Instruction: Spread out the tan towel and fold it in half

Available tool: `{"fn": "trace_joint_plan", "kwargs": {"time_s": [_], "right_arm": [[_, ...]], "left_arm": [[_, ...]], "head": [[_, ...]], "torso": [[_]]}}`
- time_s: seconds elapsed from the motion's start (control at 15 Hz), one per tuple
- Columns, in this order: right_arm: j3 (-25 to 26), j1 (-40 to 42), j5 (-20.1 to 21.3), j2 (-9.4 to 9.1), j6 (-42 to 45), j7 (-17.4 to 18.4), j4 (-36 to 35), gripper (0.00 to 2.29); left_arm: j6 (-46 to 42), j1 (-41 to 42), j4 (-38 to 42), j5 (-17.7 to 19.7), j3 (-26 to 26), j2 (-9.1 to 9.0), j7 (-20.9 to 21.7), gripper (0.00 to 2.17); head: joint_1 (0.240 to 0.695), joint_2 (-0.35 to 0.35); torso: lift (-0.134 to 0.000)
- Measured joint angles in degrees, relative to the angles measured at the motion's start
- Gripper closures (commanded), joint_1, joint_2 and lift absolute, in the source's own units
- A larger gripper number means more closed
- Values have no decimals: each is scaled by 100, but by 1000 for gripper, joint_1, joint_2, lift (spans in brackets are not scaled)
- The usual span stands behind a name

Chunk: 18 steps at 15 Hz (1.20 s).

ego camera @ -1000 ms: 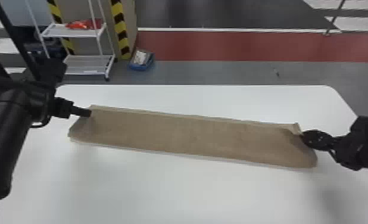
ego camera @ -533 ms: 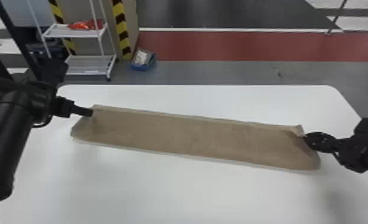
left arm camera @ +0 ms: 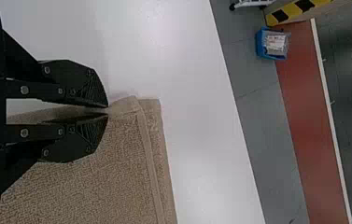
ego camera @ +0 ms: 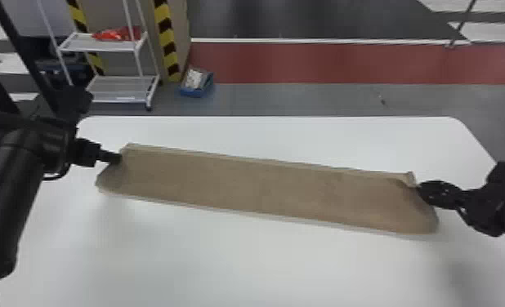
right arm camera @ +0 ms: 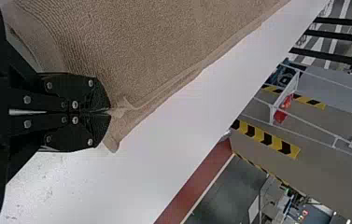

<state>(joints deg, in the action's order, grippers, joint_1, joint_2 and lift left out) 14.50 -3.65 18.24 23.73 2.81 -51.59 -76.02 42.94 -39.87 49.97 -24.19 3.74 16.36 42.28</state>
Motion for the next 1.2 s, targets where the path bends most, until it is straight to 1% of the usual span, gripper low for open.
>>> {"fn": "trace_joint_plan", "kwargs": {"time_s": [0.07,0.2,0.47,0.6,0.87,0.93,1.0,1.07,1.2], "right_arm": [[0,-10,1,-1,-15,0,0,1426],[9,-34,5,-20,-78,0,-1,1426],[56,-63,19,-44,-274,0,-63,1426],[78,-66,35,-55,-369,-1,-108,1426],[71,-78,92,-75,-457,-24,-117,1426],[60,-82,107,-85,-486,-56,-118,1426],[45,-84,121,-94,-508,-76,-126,1426],[32,-86,128,-102,-525,-85,-139,1426],[10,-90,149,-124,-572,-91,-182,1426]], "left_arm": [[-13,4,19,51,22,13,17,1713],[-45,5,54,188,64,42,20,1713],[-144,5,144,284,111,68,25,1713],[-151,4,192,352,121,112,52,1710],[-324,48,229,376,112,185,98,1706],[-361,78,243,377,107,203,101,1690],[-391,108,255,376,95,213,104,1558],[-420,133,263,376,84,217,95,1470],[-571,197,266,388,71,207,21,1474]], "head": [[695,5],[695,5],[695,0],[695,0],[695,2],[695,4],[695,9],[695,10],[695,12]], "torso": [[-124],[-124],[-124],[-124],[-124],[-124],[-124],[-124],[-124]]}}
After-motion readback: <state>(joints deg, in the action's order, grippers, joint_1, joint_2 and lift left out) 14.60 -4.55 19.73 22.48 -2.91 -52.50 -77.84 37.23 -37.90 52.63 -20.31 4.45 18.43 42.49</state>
